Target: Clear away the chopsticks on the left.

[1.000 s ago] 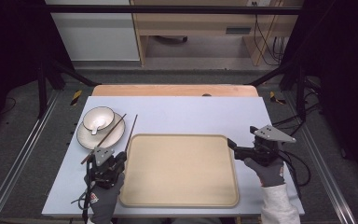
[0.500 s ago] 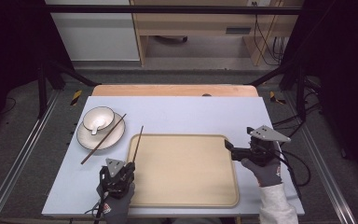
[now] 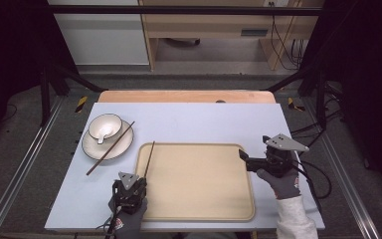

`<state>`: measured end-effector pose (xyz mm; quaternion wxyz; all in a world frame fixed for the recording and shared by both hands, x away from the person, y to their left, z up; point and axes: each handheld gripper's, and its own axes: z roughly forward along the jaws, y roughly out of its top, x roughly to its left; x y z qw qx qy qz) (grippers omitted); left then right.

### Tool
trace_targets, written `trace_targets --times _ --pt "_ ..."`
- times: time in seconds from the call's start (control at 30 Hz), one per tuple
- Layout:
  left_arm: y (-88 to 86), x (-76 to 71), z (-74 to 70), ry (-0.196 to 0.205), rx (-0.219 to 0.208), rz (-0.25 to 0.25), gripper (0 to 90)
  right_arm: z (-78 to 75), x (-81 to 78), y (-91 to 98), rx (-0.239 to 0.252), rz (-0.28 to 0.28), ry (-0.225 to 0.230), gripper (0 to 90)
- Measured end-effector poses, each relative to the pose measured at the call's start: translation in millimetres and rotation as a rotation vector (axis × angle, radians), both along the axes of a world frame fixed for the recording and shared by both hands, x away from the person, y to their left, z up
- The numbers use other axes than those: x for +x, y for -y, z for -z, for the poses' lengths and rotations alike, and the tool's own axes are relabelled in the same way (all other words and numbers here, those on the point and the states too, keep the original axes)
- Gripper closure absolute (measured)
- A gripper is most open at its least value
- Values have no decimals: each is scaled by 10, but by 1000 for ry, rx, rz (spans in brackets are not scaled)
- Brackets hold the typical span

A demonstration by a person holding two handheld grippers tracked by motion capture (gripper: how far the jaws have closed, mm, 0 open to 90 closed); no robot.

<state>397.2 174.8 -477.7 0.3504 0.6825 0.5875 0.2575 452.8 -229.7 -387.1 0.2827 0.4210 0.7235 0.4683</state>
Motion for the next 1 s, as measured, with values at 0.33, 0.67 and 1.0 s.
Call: trace_targets --times 0.33,0.67,1.0 --pt "20 12 18 -37 22 4 840 13 7 -13 -8 -3 -6 54" --pt "-16 28 -100 -17 10 30 782 -7 -7 9 -2 2 -2 53" --pt "-269 209 -568 62 -20 112 639 -28 -19 38 2 8 7 53"
